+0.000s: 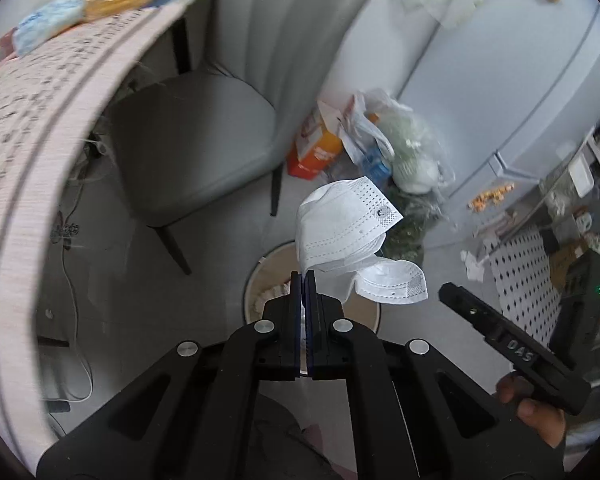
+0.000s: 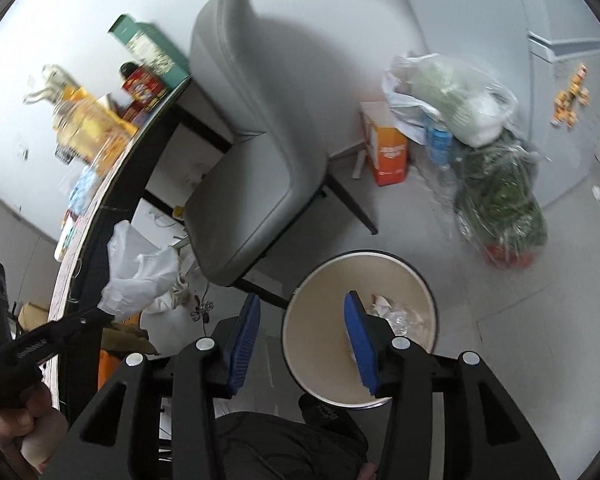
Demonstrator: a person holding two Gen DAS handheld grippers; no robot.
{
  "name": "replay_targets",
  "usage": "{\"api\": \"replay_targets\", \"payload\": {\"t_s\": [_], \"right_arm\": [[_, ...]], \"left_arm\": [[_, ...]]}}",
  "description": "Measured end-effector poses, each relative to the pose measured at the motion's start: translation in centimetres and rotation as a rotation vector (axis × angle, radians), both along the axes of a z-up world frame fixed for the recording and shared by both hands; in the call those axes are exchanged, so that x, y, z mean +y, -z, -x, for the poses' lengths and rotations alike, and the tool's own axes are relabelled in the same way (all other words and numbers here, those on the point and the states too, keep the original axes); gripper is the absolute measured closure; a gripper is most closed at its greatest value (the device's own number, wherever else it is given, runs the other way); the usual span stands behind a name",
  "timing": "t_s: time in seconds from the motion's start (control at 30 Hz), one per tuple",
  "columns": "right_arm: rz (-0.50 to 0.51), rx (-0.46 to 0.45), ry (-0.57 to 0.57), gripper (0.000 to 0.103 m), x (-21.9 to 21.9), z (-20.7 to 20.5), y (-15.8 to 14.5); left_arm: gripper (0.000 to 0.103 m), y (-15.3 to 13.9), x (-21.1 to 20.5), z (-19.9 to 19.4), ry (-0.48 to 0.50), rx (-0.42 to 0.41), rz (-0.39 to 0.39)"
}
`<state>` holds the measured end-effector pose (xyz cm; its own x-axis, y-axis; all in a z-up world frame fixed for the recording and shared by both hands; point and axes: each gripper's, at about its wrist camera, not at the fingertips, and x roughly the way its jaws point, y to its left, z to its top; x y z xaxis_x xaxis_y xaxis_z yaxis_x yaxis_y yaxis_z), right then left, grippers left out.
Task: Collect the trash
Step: 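Open the left tool to drop the face mask into the bin, then move both open tools back over the table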
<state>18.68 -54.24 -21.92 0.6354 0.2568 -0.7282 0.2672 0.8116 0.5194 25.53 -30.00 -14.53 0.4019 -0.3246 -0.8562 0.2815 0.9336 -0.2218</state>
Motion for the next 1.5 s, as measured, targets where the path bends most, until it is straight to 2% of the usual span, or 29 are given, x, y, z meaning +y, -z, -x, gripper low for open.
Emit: {"api": "replay_targets", "payload": {"t_s": [0.17, 0.23, 0.27, 0.3, 0.37, 0.47, 0.57, 0.63, 0.8, 1.0, 1.1, 1.27, 1.5], "right_arm": [[-0.001, -0.001, 0.047, 0.059, -2.4, 1.5, 0.0], [-0.003, -0.003, 0.057, 0.059, -2.9, 1.8, 0.0], [-0.004, -0.005, 0.061, 0.059, -3.1, 1.9, -0.1], [-0.006, -0.007, 0.063, 0.059, -3.2, 2.0, -0.2], [-0.005, -0.009, 0.060, 0.059, -3.1, 2.1, -0.4], [-0.003, -0.011, 0.045, 0.055, -2.5, 1.9, -0.5], [-0.005, -0.012, 0.029, 0.038, -1.4, 1.7, -0.9], [-0.004, -0.021, 0.019, 0.027, -0.5, 1.5, -1.4], [0.018, -0.044, -0.023, 0.020, 2.3, 1.0, -3.4], [0.064, -0.102, -0.081, 0.011, 6.5, 0.7, -7.3], [0.080, -0.137, -0.117, 0.010, 8.6, 0.6, -9.2], [0.105, -0.186, -0.181, 0.008, 12.6, 0.4, -12.1], [0.123, -0.221, -0.298, 0.008, 19.3, 0.0, -14.5]], "left_arm": [[0.100, 1.7, -2.9, -0.2, 0.067, 0.055, -0.005], [0.078, 2.1, -3.3, -0.3, 0.077, 0.064, -0.011], [0.043, 2.1, -3.2, -0.3, 0.070, 0.062, -0.010], [0.027, 1.9, -2.7, -0.1, 0.047, 0.041, -0.001], [0.023, 1.3, -2.1, 0.1, 0.006, 0.001, -0.001], [0.016, 0.3, -0.5, 0.1, -0.018, -0.012, -0.018], [0.008, -1.2, 1.4, 0.3, -0.050, -0.050, -0.019], [0.007, -2.4, 3.0, 0.6, -0.075, -0.072, -0.005], [0.006, -5.0, 6.7, 1.8, -0.131, -0.122, 0.013], [0.006, -8.5, 10.7, 3.7, -0.191, -0.187, 0.089], [0.006, -10.3, 12.7, 4.6, -0.220, -0.229, 0.127], [0.006, -12.1, 17.1, 6.0, -0.294, -0.288, 0.142], [0.006, -12.5, 25.1, 7.8, -0.453, -0.318, 0.155]]}}
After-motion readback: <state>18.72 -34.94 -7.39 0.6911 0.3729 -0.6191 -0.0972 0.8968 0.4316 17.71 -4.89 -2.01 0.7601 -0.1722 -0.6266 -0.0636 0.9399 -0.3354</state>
